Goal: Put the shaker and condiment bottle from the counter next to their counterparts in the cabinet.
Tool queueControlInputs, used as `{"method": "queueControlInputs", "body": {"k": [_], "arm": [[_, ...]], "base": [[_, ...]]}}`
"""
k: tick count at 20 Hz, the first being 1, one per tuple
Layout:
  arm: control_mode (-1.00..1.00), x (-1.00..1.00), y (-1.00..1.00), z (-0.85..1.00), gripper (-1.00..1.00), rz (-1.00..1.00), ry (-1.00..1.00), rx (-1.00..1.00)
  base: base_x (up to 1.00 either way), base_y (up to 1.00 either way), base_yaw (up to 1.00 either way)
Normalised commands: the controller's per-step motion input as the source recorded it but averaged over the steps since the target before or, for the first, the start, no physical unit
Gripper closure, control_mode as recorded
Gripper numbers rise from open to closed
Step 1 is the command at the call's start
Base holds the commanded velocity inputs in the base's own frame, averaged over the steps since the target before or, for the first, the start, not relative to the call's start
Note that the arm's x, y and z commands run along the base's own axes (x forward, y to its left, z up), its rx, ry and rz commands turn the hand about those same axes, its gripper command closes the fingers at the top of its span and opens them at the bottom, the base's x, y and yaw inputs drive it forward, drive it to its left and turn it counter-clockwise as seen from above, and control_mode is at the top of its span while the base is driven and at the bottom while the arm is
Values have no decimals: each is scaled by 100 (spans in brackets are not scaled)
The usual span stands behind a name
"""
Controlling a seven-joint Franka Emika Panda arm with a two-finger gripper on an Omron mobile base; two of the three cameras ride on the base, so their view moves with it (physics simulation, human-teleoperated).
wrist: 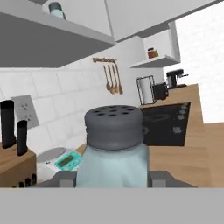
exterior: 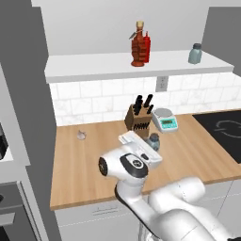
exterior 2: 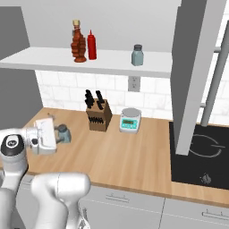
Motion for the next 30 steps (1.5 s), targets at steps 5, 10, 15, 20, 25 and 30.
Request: {"method": "queueControlInputs", "body": {"k": [5,10,15,20,25,30], "arm": [[-100,-20,-36,74,100,20,-2,0],[-100,-15,-31,80,100,17,0,0],[-100,-11,-41,77,100,14,0,0],[-100,-8,-43,72,100,12,0,0],[-100,0,-36,66,100,12,0,0],[-100,0,-27,56,100,11,0,0]], "base": [[0,0,0],[0,0,0],[0,0,0],[0,0,0],[0,0,0],[0,0,0]]}}
